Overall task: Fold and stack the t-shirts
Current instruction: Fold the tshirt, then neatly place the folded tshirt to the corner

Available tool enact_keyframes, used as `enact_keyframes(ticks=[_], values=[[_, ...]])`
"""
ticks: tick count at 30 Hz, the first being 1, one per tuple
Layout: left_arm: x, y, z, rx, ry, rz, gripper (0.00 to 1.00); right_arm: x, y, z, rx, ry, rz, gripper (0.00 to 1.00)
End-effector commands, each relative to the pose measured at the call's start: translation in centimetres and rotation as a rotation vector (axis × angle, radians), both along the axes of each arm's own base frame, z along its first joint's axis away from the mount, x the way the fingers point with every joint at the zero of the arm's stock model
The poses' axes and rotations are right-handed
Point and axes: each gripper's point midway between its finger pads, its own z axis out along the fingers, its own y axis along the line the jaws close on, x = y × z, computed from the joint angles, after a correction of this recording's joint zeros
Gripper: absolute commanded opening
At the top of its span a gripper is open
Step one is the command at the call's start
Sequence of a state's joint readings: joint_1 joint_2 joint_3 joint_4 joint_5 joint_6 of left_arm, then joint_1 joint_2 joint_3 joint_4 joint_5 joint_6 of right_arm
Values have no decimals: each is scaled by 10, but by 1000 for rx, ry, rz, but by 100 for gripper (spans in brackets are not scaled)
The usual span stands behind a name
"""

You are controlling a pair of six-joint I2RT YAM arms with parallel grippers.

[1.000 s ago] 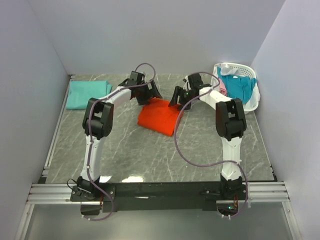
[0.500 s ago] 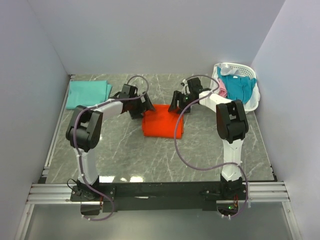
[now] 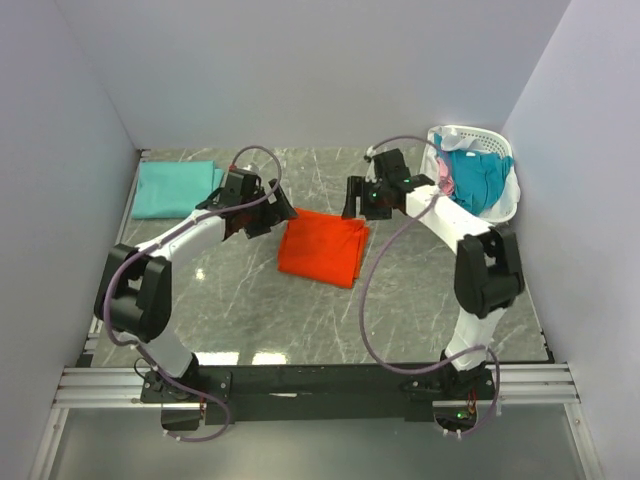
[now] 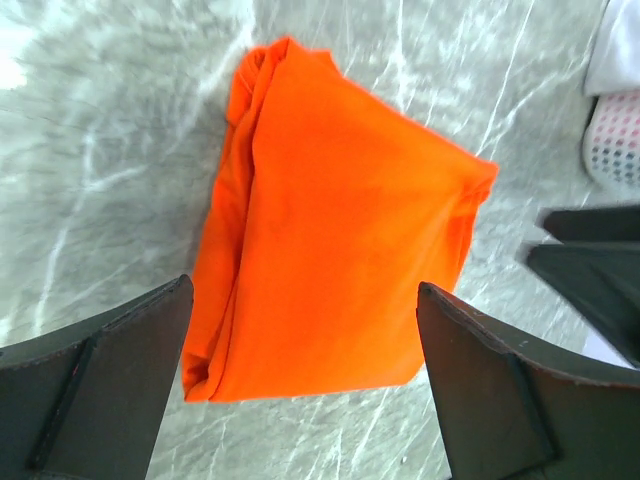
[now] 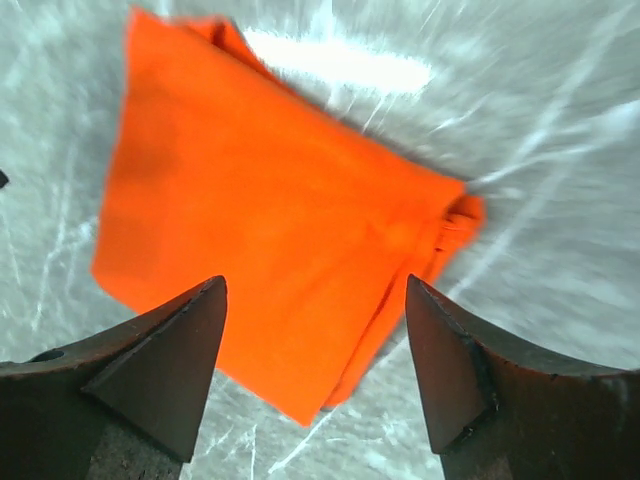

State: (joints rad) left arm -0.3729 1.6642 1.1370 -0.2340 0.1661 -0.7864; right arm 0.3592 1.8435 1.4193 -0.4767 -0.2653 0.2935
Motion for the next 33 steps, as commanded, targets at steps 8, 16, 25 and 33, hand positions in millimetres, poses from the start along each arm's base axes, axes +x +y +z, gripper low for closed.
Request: enact_keyframes(ticks=[8, 16, 25, 33], values=[[0, 16, -5, 89, 10, 45, 99, -30, -74, 111, -31, -374, -336, 82], [14, 5, -35, 115, 65, -10, 100, -75, -122, 125, -41, -471, -502, 87], [11, -10, -60, 131, 113, -51, 99, -93, -131, 120, -57, -463, -510, 89], [-1, -25, -87, 137, 182, -93, 91, -98, -134, 124, -39, -487, -510, 95]])
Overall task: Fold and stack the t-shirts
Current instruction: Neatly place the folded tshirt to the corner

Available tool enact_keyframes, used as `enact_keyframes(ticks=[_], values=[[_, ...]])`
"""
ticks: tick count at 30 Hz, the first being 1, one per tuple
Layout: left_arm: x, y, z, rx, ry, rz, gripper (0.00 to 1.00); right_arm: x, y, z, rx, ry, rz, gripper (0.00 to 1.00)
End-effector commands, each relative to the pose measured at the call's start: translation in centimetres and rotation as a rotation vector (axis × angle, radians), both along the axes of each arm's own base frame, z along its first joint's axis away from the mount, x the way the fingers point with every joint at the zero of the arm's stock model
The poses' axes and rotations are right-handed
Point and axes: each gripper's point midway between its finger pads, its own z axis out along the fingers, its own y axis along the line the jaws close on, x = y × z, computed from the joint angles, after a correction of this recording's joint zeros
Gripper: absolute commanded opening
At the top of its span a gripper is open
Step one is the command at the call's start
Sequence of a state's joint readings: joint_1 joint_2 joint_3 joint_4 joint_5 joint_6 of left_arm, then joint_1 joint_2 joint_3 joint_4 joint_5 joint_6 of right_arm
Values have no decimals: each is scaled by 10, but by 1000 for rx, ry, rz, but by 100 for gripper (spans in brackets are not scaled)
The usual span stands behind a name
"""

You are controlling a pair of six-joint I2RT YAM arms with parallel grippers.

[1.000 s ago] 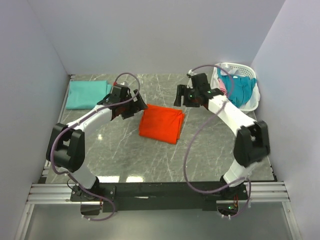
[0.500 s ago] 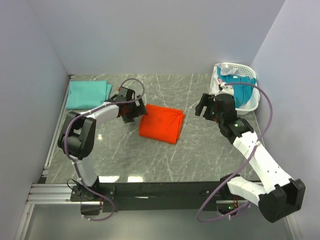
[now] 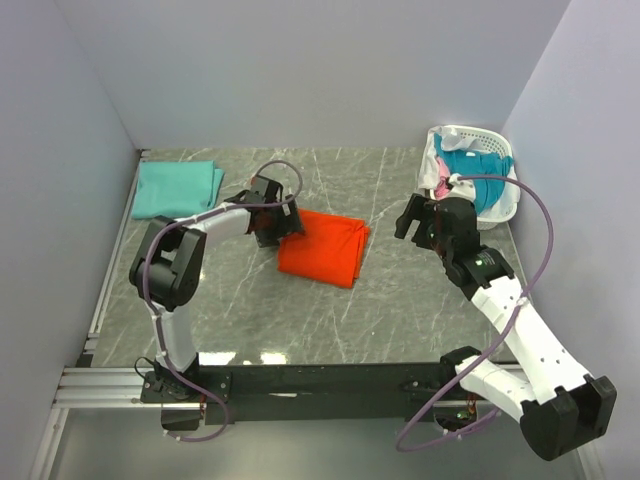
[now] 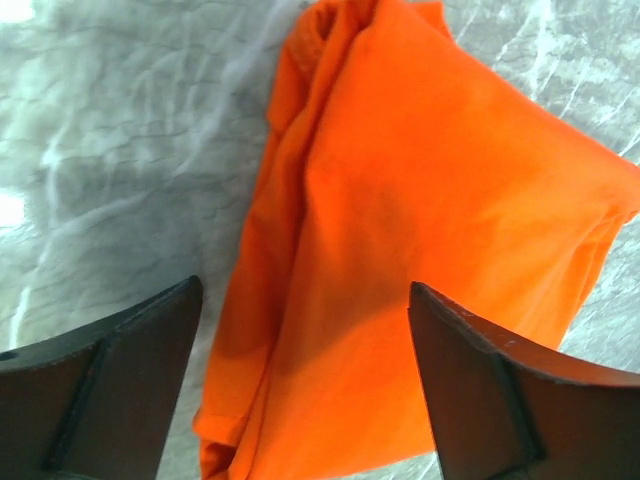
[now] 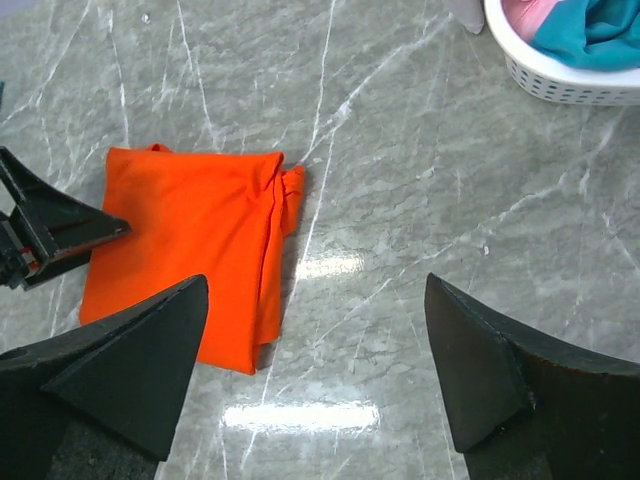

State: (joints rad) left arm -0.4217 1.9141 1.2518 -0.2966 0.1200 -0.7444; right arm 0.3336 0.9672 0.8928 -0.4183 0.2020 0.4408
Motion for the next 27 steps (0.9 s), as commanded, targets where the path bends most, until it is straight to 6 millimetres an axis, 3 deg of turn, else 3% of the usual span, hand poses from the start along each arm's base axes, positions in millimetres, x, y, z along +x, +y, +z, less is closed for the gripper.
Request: enact_keyframes(ticks=[1, 8, 11, 19, 22, 27], values=[[-5, -12, -11, 1, 32, -47, 89, 0, -9, 13, 4, -51, -33, 95], [-8, -23, -25, 56, 67, -71, 61, 1, -9, 9, 0, -47, -29, 96], [-8, -29, -27, 86, 63, -87, 54, 3, -10, 6, 4, -44, -40, 96], [-17, -25, -45, 281, 86, -87, 29, 4, -15, 4, 1, -43, -52, 96], [-15, -21, -46, 334, 78, -77, 1, 3, -16, 4, 2, -48, -54, 96], [3, -3, -26, 453, -8, -50, 1, 2, -19, 3, -2, -50, -59, 96]])
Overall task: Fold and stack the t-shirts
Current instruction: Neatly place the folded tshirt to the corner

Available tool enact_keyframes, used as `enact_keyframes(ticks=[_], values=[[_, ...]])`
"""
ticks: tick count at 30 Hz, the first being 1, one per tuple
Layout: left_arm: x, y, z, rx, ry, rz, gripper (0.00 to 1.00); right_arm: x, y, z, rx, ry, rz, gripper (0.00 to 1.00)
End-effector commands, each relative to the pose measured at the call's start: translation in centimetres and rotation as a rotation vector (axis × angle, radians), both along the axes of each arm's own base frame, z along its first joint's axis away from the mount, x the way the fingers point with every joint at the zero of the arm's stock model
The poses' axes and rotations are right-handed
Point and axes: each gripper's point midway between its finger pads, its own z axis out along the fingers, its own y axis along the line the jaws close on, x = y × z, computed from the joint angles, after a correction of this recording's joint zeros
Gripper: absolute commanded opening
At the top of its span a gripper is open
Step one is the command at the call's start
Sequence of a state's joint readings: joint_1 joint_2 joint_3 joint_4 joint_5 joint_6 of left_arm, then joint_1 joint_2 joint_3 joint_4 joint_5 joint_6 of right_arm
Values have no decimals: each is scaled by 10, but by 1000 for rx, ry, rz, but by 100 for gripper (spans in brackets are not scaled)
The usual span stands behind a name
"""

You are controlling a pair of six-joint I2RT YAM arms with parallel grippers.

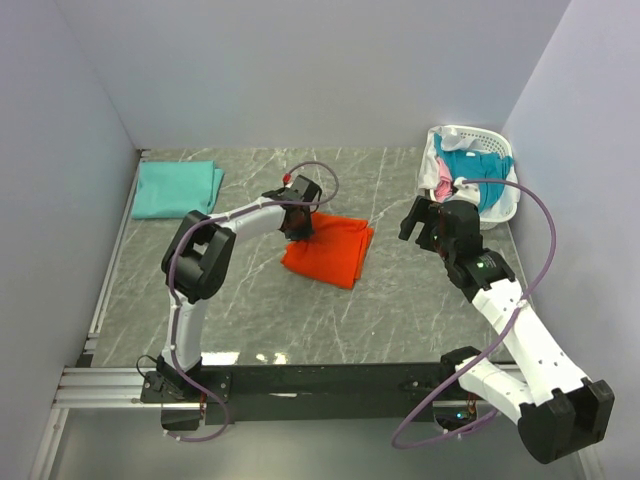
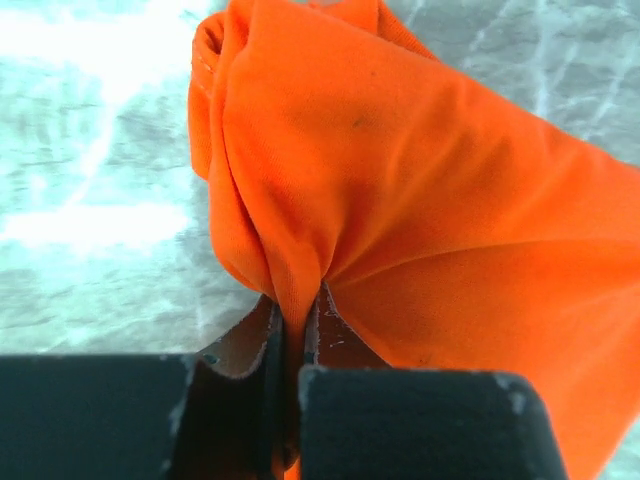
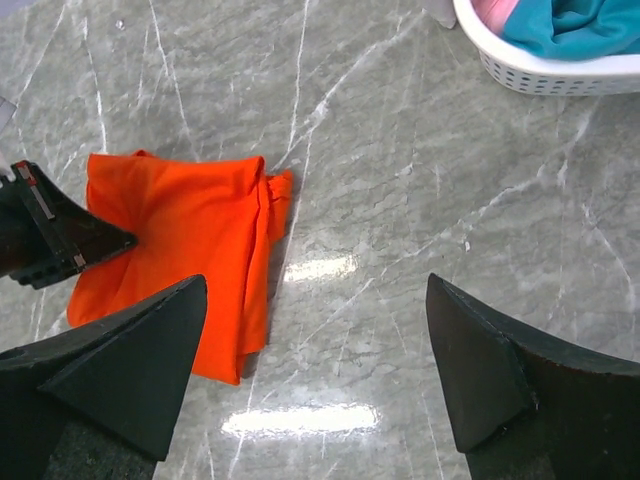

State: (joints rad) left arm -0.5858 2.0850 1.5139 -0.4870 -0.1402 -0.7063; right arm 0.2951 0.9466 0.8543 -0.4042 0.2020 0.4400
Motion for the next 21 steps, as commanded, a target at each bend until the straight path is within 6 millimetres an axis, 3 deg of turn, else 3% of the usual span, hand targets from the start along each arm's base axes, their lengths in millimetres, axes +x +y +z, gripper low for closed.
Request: enact_keyframes(ticks=[1, 5, 9, 10, 16, 21], values=[[0, 39, -7, 218, -9, 16, 1, 3, -6, 12, 1, -55, -22, 96], [27, 79, 30, 359, -141, 96, 0, 3, 0, 1, 7, -24, 7, 96], [55, 103, 58, 424, -239, -16, 0, 5, 2, -5, 4, 5, 12, 96], [66, 123, 70, 490, -286, 35, 1, 5, 3, -7, 4, 10, 20, 96], [99, 187, 95, 596, -356, 66, 1, 7, -1, -13, -13, 33, 2, 96], [121, 225, 114, 666, -417, 106, 1, 9, -6, -14, -25, 34, -17, 96]])
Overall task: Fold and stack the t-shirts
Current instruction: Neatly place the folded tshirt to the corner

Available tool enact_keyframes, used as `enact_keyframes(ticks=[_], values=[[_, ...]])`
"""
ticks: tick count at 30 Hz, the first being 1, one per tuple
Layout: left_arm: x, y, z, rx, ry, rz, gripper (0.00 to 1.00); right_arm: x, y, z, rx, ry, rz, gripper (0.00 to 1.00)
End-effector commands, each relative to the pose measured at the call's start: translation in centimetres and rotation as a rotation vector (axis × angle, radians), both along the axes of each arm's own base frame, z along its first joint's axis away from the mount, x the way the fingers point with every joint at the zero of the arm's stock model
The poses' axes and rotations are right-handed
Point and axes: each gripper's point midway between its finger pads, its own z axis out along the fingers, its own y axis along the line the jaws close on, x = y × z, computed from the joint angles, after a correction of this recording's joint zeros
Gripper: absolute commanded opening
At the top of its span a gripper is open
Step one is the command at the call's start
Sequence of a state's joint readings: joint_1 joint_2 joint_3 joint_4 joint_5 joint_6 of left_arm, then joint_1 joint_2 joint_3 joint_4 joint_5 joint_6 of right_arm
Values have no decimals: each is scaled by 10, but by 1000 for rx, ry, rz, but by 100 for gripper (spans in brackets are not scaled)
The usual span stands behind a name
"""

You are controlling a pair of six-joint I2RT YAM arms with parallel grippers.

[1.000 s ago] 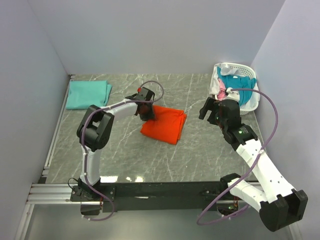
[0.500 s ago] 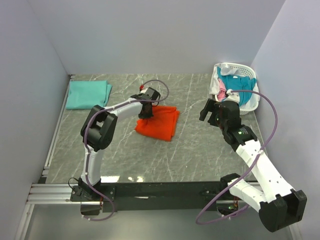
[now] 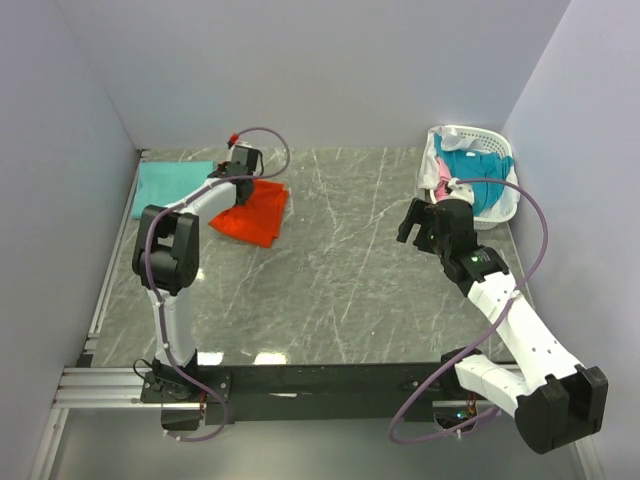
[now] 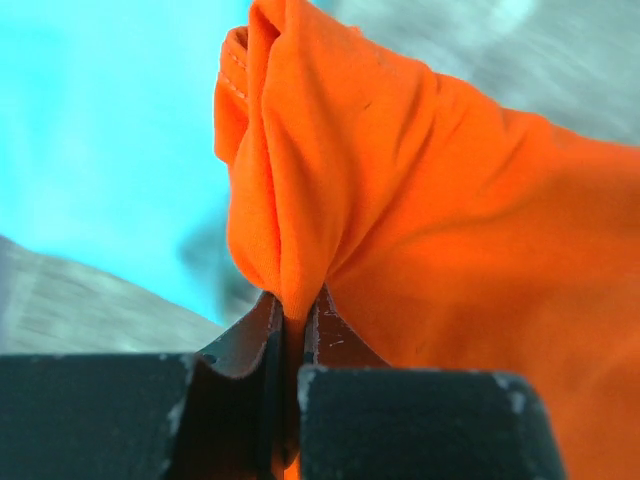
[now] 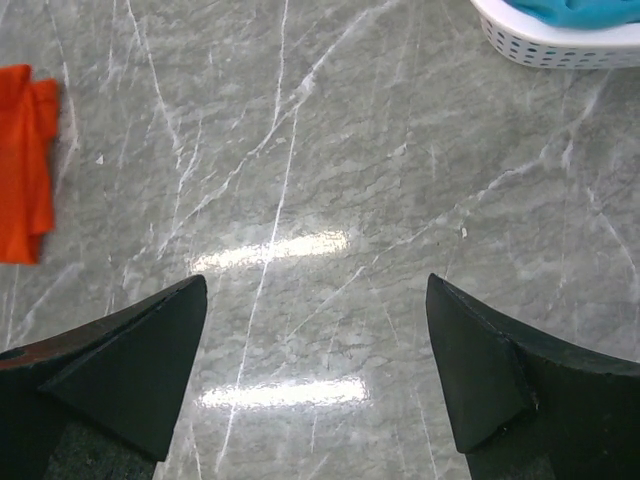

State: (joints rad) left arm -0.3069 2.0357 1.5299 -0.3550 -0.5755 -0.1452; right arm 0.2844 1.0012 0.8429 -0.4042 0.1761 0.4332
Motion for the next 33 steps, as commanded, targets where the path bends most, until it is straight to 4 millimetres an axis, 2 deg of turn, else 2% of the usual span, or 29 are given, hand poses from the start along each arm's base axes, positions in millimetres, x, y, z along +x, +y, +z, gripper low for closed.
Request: enact_keyframes(ticks=[1, 3, 4, 6, 7, 10, 13, 21, 25, 33], values=[[26, 27, 56, 89, -155, 13, 1, 6, -8, 7, -17, -32, -32, 96], [36, 35, 68, 125, -173, -18, 1, 7, -10, 5, -20, -25, -38, 96], [40, 46, 68, 132, -169, -8, 0, 8, -9, 1, -24, -14, -37, 96], [48, 57, 83, 150, -194, -2, 1, 8, -11, 0, -30, -4, -44, 96], [51, 69, 88, 158, -202, 16, 0, 8, -12, -3, -35, 7, -48, 96], [55, 88, 105, 183, -230, 33, 0, 10, -13, -4, -40, 12, -55, 96], [57, 99, 122, 201, -266, 28, 0, 11, -15, -6, -44, 19, -62, 96], [57, 112, 151, 251, -302, 26, 1, 13, -15, -11, -44, 40, -66, 96], [54, 115, 171, 237, -341, 13, 1, 13, -15, -12, -41, 50, -67, 96], [47, 107, 203, 177, -438, -26, 1, 11, -16, -12, -45, 56, -63, 96]])
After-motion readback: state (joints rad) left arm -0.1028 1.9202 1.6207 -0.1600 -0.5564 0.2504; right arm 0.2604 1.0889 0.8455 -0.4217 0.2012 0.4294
